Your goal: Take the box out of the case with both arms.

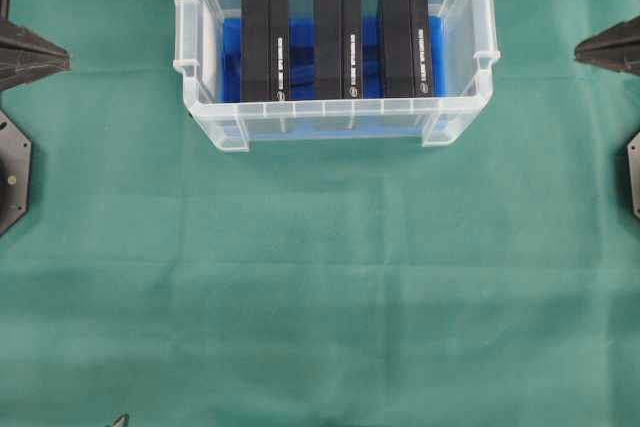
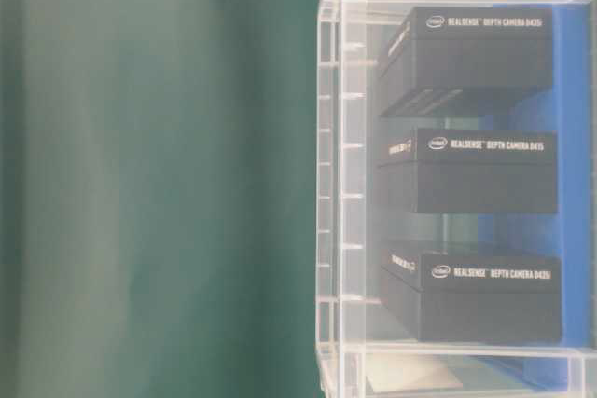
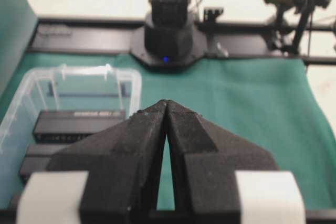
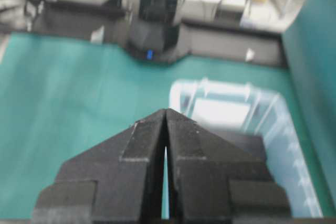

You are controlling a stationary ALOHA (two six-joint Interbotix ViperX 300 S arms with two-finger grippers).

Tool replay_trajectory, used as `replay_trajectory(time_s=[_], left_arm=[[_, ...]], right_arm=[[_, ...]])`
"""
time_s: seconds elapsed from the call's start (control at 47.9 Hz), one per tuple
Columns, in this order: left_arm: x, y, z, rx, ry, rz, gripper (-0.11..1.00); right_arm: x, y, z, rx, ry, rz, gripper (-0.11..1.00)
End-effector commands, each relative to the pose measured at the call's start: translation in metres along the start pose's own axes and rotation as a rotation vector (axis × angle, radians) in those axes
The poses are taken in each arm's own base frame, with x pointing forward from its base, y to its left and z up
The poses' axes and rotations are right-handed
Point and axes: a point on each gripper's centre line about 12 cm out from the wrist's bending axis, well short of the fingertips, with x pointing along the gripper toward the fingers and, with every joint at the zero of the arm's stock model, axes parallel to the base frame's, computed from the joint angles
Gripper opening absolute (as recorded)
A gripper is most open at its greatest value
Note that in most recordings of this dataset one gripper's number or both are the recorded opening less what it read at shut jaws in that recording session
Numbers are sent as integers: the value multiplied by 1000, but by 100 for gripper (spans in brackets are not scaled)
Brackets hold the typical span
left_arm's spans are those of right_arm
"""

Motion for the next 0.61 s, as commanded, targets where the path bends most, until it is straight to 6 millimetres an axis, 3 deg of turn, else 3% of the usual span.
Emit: replay_trajectory(time_s=[0.0, 0.376, 0.585], left_arm=[[1, 1, 6, -10, 58, 8, 0], [4, 3, -44, -73, 761, 71, 0], [0, 3, -59, -81, 1002, 94, 0]], right_arm=[[-3, 0, 2, 6, 78, -1, 0], [0, -1, -55, 108, 807, -57, 0], [-8, -1, -70, 111, 995, -75, 0]])
